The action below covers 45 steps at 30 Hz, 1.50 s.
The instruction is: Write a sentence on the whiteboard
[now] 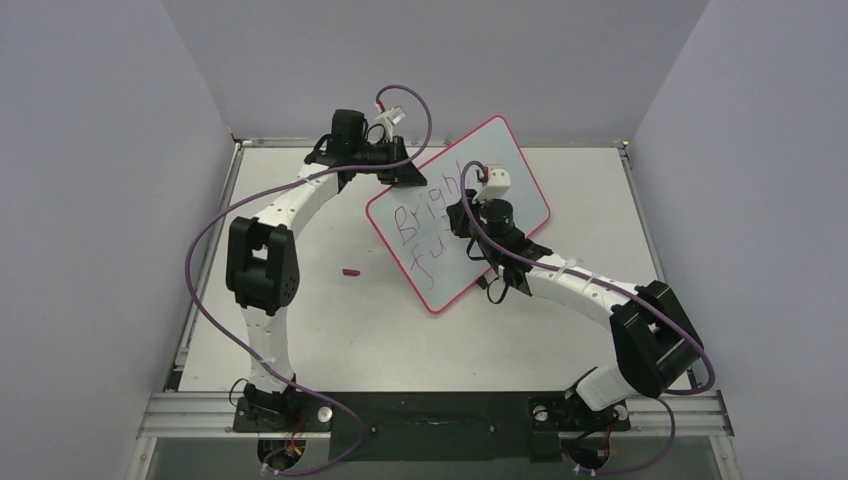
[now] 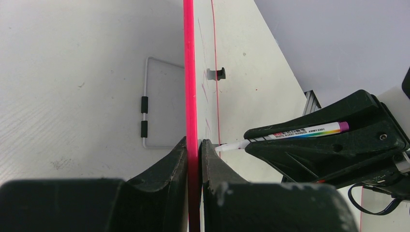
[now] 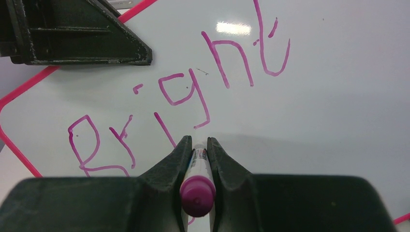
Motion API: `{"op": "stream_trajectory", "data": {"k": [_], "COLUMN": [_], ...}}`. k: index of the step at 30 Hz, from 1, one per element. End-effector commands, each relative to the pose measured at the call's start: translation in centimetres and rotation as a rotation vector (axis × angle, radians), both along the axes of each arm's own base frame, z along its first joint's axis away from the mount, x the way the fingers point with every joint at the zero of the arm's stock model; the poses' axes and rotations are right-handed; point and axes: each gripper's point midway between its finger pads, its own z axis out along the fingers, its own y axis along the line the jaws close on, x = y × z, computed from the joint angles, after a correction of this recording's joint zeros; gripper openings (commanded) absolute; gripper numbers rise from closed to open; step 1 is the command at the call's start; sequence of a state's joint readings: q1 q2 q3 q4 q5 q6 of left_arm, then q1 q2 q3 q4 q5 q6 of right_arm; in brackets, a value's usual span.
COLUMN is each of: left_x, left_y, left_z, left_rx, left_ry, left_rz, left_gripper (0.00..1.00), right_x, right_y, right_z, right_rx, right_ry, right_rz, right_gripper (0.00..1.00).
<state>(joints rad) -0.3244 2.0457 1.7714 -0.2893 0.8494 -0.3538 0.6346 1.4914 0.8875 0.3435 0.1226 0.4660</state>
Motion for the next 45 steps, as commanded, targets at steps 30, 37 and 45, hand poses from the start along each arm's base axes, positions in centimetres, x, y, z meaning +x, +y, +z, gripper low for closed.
{"op": "stream_trajectory", "data": {"k": [30, 37, 45], "left_x": [-0.5, -0.5, -0.4], "left_y": [-0.8, -1.0, -0.9], "left_z": [3.7, 3.6, 3.5], "left_rx": [-0.041, -0.042, -0.041], "left_ry": [-0.16, -0.157, -0.157], "left_rz": [-0.057, -0.058, -0.056], "left_gripper": [0.0, 0.0, 0.0], "right_x": [-5.0, -3.5, -1.4], "right_y": [-2.4, -3.0, -1.7], "right_z": [-3.7, -2.4, 1.8], "right_rx": [-0.024, -0.059, -0.035], "right_ry": [0.06, 0.029, -0.042], "right_rz": [-0.021, -0.047, -0.04], "right_gripper": [0.0, 0.0, 0.0]}}
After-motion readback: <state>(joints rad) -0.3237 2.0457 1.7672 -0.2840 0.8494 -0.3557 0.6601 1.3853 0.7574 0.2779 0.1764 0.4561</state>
